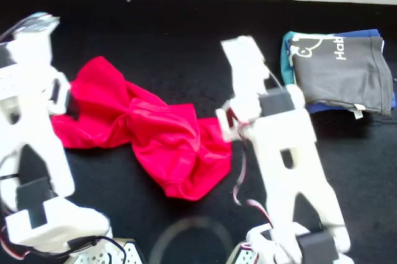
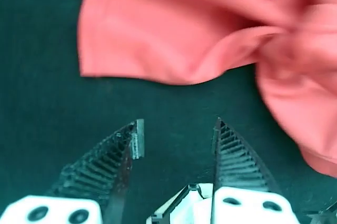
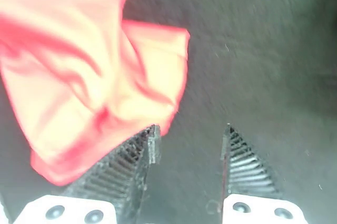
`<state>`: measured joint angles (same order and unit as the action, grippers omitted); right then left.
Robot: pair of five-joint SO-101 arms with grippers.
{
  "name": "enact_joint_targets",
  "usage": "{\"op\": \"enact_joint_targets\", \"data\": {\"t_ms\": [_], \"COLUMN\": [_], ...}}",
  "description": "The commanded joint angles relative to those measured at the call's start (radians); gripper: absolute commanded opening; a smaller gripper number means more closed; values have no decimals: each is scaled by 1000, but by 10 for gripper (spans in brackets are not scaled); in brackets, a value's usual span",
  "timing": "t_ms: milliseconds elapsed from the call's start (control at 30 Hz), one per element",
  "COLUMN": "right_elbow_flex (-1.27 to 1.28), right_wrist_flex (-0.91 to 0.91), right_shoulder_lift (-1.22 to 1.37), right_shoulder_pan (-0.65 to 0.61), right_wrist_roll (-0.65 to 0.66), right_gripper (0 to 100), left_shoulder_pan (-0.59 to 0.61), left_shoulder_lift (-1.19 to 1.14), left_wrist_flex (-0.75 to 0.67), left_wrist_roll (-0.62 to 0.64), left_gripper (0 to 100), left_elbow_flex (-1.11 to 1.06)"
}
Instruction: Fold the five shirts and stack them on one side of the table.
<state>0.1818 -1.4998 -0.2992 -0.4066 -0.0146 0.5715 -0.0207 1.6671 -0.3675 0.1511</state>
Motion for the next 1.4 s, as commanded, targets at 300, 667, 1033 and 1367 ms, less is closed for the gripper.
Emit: {"op": "enact_joint_targets", "data": {"t_ms": [300, 667, 1033, 1367], "right_elbow_flex": [-742, -1107, -1156, -1279], "right_wrist_flex": [-107, -240, -240, -260], "right_shoulder_lift": [688, 1040, 1129, 1127], "right_shoulder_pan": [-208, -211, -205, -61], "right_wrist_roll": [-160, -160, -153, -150], "right_gripper": [191, 192, 119, 5], "left_shoulder_pan": [196, 231, 229, 226], "left_shoulder_lift": [-18, -25, -25, -28], "left_wrist_flex": [-193, -227, -229, -256], "left_wrist_roll": [-11, -92, -94, -94], "left_gripper": [216, 216, 216, 216], "left_elbow_flex": [-97, -99, -99, -102]}}
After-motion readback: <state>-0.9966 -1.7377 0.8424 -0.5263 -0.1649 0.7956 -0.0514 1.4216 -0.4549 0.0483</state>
